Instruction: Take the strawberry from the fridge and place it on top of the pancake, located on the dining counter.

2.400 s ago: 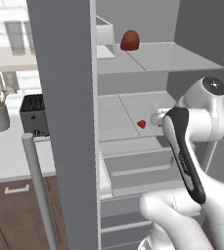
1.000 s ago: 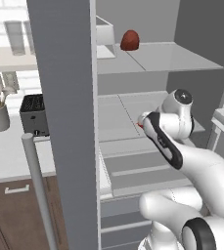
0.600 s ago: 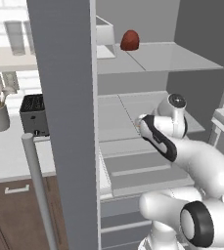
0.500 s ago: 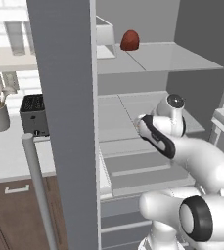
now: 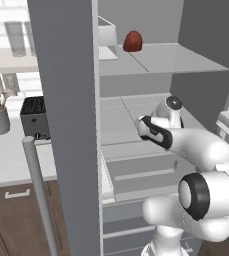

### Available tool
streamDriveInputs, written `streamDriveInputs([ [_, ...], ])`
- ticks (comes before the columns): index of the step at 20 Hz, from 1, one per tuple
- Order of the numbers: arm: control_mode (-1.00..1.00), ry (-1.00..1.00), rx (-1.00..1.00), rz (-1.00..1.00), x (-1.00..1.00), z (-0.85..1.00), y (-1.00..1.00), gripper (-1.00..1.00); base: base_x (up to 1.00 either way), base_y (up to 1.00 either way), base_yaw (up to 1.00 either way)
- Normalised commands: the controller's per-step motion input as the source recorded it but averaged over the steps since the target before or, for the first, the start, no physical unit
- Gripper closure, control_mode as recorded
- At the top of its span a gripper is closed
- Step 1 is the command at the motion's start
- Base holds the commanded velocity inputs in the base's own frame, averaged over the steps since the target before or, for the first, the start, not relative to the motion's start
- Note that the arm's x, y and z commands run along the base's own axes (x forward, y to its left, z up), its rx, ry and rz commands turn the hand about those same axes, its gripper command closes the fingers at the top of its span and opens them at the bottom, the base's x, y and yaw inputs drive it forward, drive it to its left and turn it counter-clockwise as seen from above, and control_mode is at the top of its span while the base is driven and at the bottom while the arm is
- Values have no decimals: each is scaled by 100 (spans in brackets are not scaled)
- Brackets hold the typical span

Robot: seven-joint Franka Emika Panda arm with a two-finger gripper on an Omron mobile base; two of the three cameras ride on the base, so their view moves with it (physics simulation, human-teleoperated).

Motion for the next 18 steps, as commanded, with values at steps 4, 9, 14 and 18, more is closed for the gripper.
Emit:
streamDriveInputs([
  [4,-100,0,0,0,29,-10,-12,-100,0,0,0],
  [9,-100,0,0,0,31,-18,-1,-100,0,0,0],
  [14,-100,0,0,0,17,-13,0,-100,0,0,0],
  [18,-100,0,0,0,19,-11,0,-100,0,0,0],
])
